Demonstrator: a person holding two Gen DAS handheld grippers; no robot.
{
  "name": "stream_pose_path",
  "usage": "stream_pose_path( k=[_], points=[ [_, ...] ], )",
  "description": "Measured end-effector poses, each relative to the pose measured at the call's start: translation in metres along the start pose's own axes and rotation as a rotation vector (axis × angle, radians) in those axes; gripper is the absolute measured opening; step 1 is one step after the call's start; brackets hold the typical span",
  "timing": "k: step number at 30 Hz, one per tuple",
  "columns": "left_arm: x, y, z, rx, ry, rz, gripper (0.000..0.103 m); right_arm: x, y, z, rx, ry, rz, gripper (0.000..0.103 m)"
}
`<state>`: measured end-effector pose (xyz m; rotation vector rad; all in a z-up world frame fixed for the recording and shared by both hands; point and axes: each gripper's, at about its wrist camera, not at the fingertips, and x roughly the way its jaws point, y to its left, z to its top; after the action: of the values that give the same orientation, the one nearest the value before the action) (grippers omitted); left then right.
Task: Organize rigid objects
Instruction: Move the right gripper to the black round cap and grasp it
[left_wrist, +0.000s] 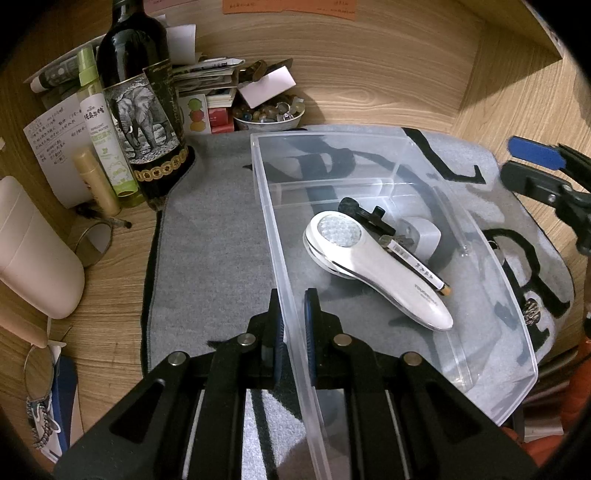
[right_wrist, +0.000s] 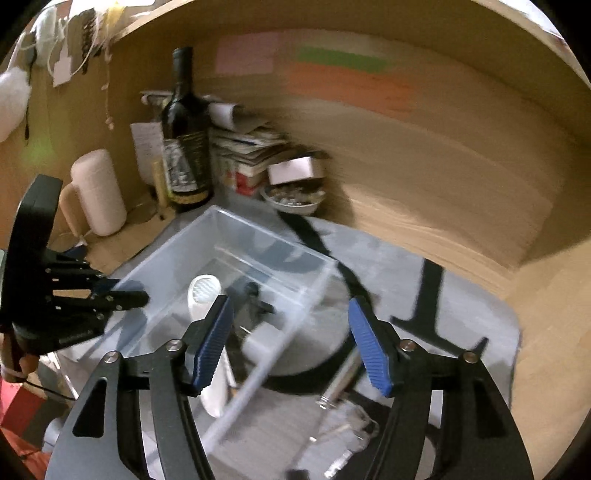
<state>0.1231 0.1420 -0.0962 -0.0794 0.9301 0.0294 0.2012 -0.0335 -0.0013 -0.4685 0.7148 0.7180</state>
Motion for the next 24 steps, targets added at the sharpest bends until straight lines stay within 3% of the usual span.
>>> stream_pose_path(
  k=[6,10,19,24],
  points=[
    [0.0,0.0,0.0,0.0,0.0,0.0,0.01,-0.008,-0.03,-0.024,0.06,0.024,-0.065,0.07],
    [0.0,0.0,0.0,0.001,0.0,0.0,0.01,0.002,-0.047,-0.048,0.098,0.098,-0.1,0.07],
    [-0.001,0.002,-0.001,0.002,0.0,0.002,0.01,0.009,-0.073,-0.1,0.233,0.21,-0.093,0.07],
    [0.0,0.003,-0.001,0.003,0.0,0.002,0.01,-0.008,-0.066,-0.123,0.289,0.201,-0.088,0.07]
  ],
)
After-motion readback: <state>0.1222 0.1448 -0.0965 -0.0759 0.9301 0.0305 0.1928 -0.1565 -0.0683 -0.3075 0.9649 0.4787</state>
